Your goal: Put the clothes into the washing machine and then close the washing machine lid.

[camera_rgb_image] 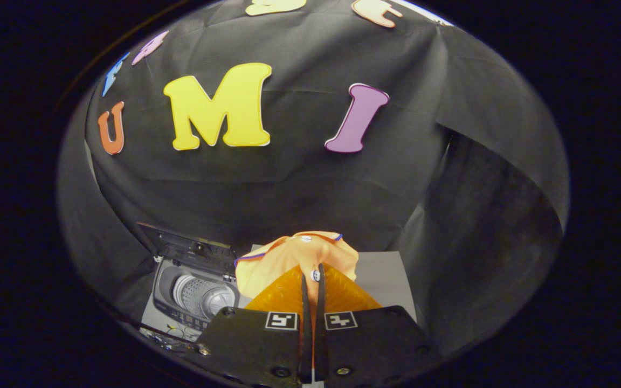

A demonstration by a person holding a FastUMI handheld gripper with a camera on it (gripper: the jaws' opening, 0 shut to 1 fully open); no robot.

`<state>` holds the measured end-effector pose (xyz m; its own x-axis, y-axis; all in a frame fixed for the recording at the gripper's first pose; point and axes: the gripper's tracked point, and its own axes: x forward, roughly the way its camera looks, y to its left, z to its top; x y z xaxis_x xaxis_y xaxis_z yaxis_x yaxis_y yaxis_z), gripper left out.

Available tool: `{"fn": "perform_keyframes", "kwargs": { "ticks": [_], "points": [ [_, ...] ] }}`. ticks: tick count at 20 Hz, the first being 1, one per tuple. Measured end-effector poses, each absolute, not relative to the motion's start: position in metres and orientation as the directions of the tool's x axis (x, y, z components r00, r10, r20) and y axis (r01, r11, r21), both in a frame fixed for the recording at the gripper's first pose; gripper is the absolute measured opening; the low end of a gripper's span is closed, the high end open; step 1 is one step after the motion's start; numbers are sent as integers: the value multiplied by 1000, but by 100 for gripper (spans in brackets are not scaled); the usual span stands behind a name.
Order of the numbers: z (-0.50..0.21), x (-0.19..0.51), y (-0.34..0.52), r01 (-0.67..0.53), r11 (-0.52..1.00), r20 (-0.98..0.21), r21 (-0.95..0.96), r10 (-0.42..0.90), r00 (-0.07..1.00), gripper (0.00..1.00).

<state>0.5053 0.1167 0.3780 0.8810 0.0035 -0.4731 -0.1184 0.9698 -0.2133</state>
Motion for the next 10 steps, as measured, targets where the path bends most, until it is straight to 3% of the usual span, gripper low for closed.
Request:
{"fn": "perform_keyframes", "kwargs": {
  "ticks": [10],
  "points": [
    [387, 486, 194, -251, 951, -462, -179, 144, 875, 5]
  ]
}}
